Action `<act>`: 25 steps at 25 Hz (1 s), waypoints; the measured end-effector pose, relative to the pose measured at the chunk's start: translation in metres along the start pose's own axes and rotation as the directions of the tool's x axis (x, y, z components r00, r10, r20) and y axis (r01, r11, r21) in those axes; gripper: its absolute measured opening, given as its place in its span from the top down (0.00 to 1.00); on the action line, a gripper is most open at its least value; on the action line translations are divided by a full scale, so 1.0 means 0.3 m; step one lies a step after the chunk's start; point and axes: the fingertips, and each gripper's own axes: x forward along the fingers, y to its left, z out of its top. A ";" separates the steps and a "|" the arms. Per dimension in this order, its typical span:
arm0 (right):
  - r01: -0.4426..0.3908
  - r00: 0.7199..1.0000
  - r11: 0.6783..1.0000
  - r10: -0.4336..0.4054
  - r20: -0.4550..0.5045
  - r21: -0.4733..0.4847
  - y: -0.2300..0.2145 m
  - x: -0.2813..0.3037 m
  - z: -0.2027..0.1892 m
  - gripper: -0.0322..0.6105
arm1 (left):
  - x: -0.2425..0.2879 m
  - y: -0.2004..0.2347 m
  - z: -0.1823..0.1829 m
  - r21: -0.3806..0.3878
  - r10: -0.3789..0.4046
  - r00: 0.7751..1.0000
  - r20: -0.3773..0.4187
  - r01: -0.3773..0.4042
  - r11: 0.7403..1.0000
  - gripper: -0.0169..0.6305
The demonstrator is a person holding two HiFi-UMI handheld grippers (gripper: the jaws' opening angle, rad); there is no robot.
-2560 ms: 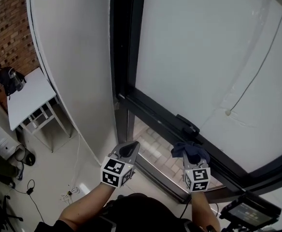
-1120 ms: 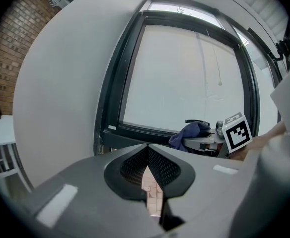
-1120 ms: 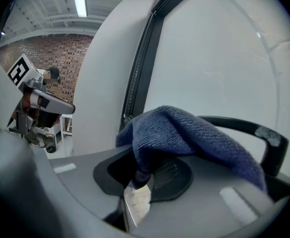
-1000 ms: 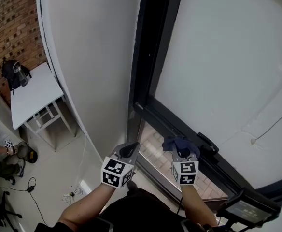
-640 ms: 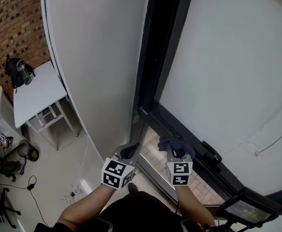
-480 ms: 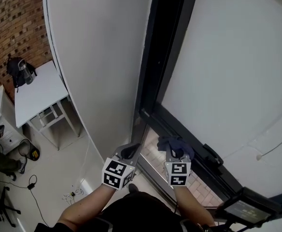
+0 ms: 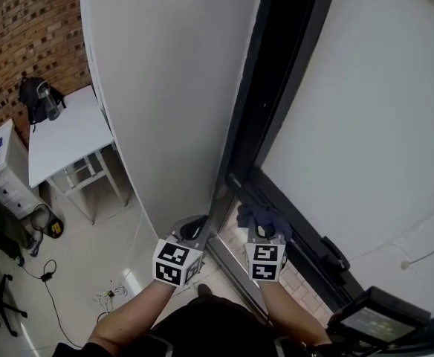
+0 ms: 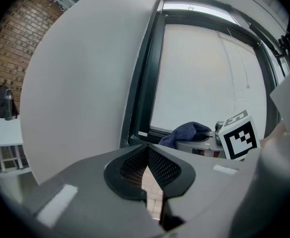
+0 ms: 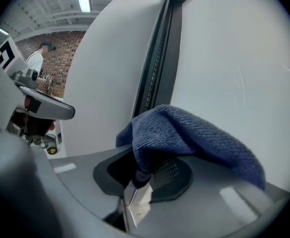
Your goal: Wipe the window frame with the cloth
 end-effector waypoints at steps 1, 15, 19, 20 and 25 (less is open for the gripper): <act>0.000 1.000 1.000 0.000 -0.006 0.000 0.007 0.014 0.003 0.84 | -0.004 0.009 -0.002 -0.001 0.007 1.000 0.000 -0.007 1.000 0.98; -0.102 0.995 0.994 0.103 -0.015 0.029 0.137 0.238 0.097 0.84 | -0.070 0.178 0.003 -0.026 0.137 0.990 0.017 -0.137 0.990 0.98; -0.119 0.993 0.992 0.119 -0.004 0.042 0.166 0.253 0.116 0.84 | -0.066 0.200 0.017 -0.017 0.144 0.989 0.018 -0.144 0.989 0.98; -0.125 0.992 0.991 0.125 -0.001 0.043 0.173 0.256 0.119 0.84 | -0.060 0.207 0.019 -0.016 0.147 0.989 0.017 -0.146 0.989 0.98; -0.160 0.987 0.987 0.160 0.012 0.031 0.185 0.252 0.117 0.84 | -0.002 0.208 0.034 -0.006 0.139 0.990 0.009 -0.139 0.990 0.98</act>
